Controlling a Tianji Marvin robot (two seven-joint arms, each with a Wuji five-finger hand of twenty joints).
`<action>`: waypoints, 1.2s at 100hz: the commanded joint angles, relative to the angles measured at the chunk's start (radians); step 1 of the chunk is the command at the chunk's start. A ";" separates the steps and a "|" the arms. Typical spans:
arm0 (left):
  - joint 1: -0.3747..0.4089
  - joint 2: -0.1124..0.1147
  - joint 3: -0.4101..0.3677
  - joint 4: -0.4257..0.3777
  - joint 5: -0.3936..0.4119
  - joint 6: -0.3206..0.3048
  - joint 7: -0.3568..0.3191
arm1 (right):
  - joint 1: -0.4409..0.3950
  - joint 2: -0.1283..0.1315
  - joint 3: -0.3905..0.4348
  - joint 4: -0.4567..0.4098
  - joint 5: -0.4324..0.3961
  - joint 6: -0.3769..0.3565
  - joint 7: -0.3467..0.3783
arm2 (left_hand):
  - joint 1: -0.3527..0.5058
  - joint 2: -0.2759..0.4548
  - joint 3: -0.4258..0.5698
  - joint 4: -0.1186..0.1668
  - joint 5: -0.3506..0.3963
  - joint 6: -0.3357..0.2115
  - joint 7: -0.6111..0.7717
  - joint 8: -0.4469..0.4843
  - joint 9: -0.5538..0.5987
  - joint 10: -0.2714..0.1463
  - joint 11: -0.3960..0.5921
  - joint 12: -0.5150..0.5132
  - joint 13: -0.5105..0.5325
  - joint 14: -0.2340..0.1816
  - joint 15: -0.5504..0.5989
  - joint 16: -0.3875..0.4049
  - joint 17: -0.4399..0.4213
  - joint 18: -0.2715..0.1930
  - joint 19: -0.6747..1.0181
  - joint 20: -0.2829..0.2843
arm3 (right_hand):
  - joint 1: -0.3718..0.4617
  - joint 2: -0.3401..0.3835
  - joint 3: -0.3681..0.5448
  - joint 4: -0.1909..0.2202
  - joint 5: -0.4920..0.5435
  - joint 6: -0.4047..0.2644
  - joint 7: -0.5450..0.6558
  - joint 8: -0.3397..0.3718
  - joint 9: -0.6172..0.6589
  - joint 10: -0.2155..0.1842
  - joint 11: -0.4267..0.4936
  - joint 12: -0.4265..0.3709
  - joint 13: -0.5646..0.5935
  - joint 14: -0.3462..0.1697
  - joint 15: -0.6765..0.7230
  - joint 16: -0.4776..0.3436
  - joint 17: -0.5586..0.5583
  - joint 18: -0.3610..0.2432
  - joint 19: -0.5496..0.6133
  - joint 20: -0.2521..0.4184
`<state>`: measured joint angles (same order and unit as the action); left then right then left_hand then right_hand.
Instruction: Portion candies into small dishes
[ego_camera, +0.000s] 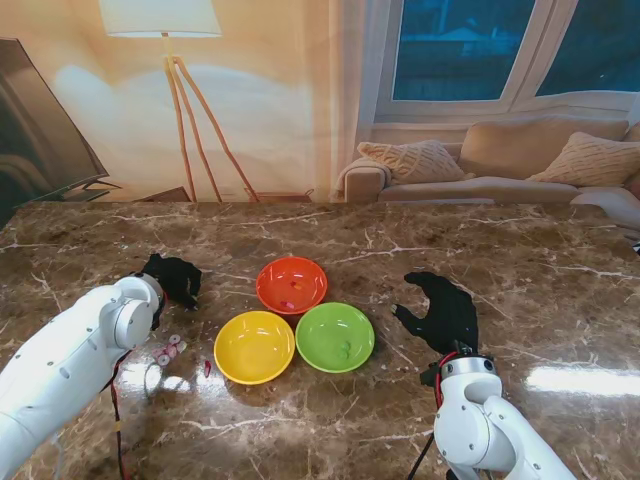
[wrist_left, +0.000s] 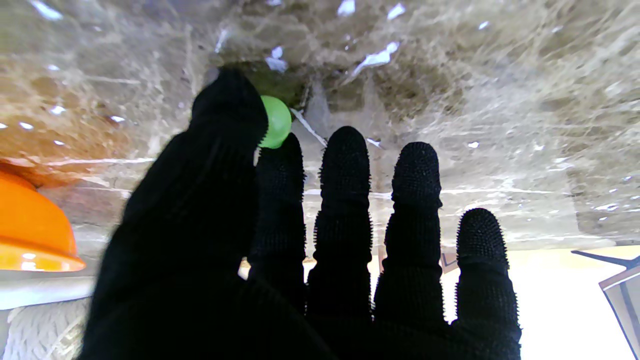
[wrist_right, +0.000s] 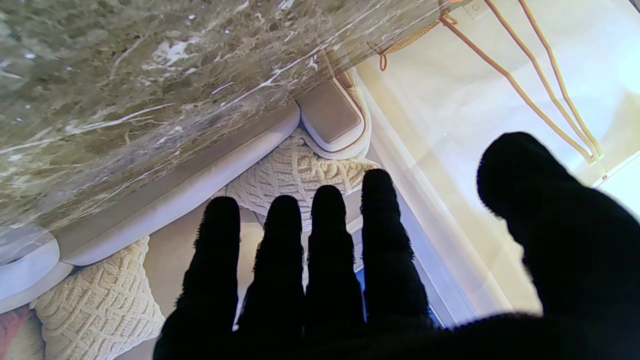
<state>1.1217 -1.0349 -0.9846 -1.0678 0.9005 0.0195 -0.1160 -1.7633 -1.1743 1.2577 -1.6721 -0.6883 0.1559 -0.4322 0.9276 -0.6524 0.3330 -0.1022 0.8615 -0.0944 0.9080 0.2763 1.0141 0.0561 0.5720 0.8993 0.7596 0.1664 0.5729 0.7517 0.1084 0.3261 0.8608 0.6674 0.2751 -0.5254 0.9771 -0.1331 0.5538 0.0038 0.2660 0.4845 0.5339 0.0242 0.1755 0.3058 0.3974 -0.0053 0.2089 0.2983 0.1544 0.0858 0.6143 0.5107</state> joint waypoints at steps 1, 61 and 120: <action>0.014 0.002 -0.003 -0.012 0.007 0.003 -0.010 | -0.008 -0.003 0.000 0.005 0.005 0.003 0.010 | 0.055 0.055 0.040 0.039 0.061 -0.054 0.048 0.019 0.019 0.024 -0.002 0.019 0.021 0.001 0.015 0.016 -0.017 0.026 0.014 -0.006 | -0.006 -0.008 0.016 0.032 0.000 -0.021 0.006 -0.007 -0.025 -0.001 -0.010 0.006 -0.024 0.003 0.003 0.013 -0.001 -0.003 0.005 0.031; 0.054 0.008 -0.071 -0.085 0.045 -0.012 -0.039 | -0.013 -0.004 0.002 0.005 0.005 -0.004 0.003 | 0.034 0.095 0.057 0.041 0.021 -0.054 0.027 0.134 -0.003 0.039 0.007 0.045 0.007 0.005 0.015 0.021 -0.021 0.023 0.013 -0.004 | -0.006 -0.008 0.016 0.032 0.000 -0.020 0.006 -0.007 -0.026 -0.001 -0.010 0.005 -0.023 0.003 0.003 0.013 -0.001 -0.003 0.005 0.031; 0.112 0.004 -0.143 -0.215 0.084 -0.029 -0.035 | -0.013 -0.004 0.003 0.004 0.004 -0.004 0.000 | 0.028 0.101 0.069 0.039 0.015 -0.052 0.012 0.174 -0.010 0.044 0.004 0.055 0.000 0.005 0.013 0.023 -0.022 0.023 0.012 0.001 | -0.005 -0.008 0.016 0.032 -0.001 -0.020 0.006 -0.008 -0.027 -0.001 -0.010 0.005 -0.023 0.004 0.003 0.013 -0.001 -0.002 0.004 0.031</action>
<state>1.2242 -1.0272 -1.1235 -1.2348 0.9741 -0.0057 -0.1659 -1.7669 -1.1753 1.2597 -1.6717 -0.6883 0.1496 -0.4411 0.9276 -0.6139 0.3373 -0.1022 0.8419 -0.0944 0.8777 0.3915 1.0100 0.0773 0.5711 0.9365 0.7575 0.1660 0.5729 0.7517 0.1069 0.3261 0.8609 0.6654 0.2751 -0.5254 0.9771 -0.1331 0.5538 0.0037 0.2660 0.4845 0.5240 0.0242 0.1755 0.3058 0.3974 -0.0053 0.2089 0.2984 0.1544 0.0858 0.6143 0.5109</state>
